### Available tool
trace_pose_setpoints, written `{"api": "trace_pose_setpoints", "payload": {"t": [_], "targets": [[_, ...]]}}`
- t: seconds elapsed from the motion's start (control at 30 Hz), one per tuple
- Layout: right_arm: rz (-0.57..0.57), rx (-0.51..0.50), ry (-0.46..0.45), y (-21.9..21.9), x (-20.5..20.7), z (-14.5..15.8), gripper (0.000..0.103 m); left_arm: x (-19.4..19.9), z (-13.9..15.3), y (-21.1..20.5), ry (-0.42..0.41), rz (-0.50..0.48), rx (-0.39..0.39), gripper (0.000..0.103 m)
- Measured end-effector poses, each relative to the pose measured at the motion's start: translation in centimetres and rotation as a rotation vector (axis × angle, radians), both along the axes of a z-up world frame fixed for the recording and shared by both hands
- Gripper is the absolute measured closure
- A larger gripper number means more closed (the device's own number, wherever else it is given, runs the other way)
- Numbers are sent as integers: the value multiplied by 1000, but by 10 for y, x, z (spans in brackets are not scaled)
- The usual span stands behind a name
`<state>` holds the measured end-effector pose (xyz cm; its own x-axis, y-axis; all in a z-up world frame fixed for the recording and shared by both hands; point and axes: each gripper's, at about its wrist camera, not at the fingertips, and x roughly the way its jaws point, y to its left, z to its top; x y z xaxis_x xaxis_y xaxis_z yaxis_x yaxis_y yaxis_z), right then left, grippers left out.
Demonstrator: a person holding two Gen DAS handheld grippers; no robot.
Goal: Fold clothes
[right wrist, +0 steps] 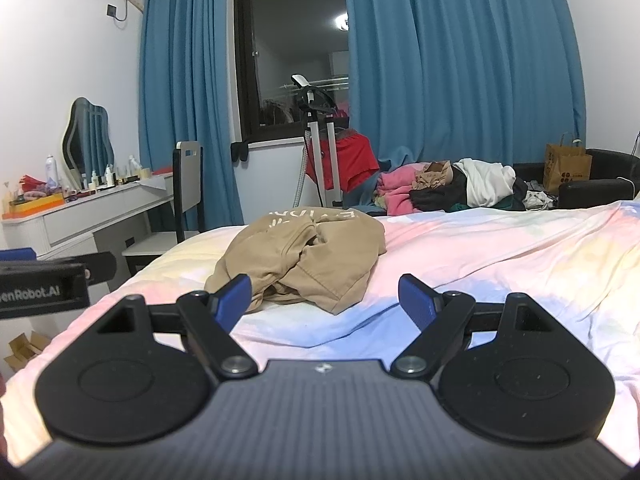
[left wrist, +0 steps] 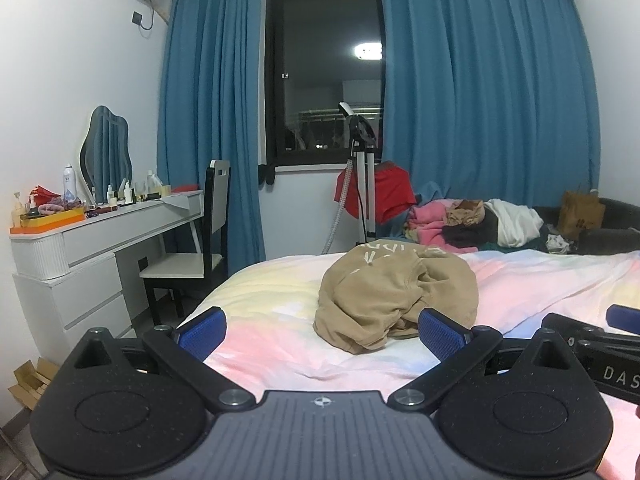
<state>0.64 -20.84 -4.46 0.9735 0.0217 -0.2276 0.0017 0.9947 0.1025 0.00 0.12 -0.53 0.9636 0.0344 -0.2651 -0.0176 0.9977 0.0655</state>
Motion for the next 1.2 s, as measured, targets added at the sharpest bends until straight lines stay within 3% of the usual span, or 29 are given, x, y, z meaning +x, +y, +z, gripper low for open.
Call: {"api": "trace_pose_setpoints", "payload": {"t": [0.87, 1.2], "targets": [[-8, 15, -4, -2, -2, 7, 21, 11, -7, 7, 12, 27, -4, 0], [-77, 62, -6, -16, -10, 15, 21, 30, -24, 1, 38, -47, 9, 0]]}}
